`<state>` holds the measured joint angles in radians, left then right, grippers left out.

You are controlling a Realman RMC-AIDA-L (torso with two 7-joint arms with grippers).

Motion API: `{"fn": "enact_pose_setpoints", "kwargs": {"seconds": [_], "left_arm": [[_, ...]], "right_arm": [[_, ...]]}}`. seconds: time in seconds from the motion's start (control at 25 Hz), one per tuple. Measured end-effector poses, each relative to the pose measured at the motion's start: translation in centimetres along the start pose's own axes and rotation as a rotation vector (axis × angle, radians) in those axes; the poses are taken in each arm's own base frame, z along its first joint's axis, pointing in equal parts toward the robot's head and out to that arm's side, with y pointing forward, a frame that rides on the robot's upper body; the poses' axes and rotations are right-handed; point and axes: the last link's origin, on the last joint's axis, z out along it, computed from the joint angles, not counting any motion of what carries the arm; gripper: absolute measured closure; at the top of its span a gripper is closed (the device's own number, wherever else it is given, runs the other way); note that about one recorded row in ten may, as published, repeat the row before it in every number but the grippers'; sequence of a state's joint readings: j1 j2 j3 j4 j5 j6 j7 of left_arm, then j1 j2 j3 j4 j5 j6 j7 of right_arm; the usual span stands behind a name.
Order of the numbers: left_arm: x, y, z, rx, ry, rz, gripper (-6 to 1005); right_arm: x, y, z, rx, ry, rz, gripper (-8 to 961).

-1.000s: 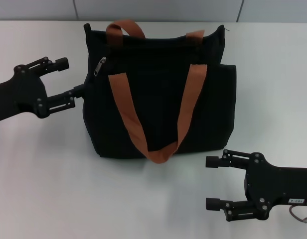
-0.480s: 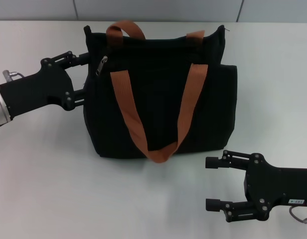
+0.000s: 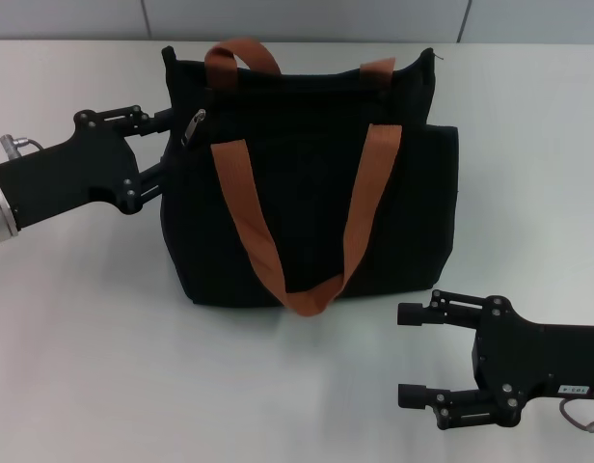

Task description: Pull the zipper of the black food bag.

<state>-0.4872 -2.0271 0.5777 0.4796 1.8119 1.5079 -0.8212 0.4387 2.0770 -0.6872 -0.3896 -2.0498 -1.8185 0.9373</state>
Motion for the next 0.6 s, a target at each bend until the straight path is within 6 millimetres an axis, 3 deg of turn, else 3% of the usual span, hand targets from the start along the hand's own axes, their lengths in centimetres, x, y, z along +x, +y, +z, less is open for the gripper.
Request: {"fn": "enact_pose_setpoints", "kwargs": {"seconds": [0.16,0.6], "left_arm": [[0.04,-0.04,0.01,0.0,0.001,-0.002,455],[0.15,-0.07,-0.07,-0.002,0.006,-0.001,919]], "right_arm": [[-0.01,0.0,0.0,0.0,-0.001,0.0,122],[-0.05,-0.03,0.03,-0.001,-0.001,-0.002,122]]}}
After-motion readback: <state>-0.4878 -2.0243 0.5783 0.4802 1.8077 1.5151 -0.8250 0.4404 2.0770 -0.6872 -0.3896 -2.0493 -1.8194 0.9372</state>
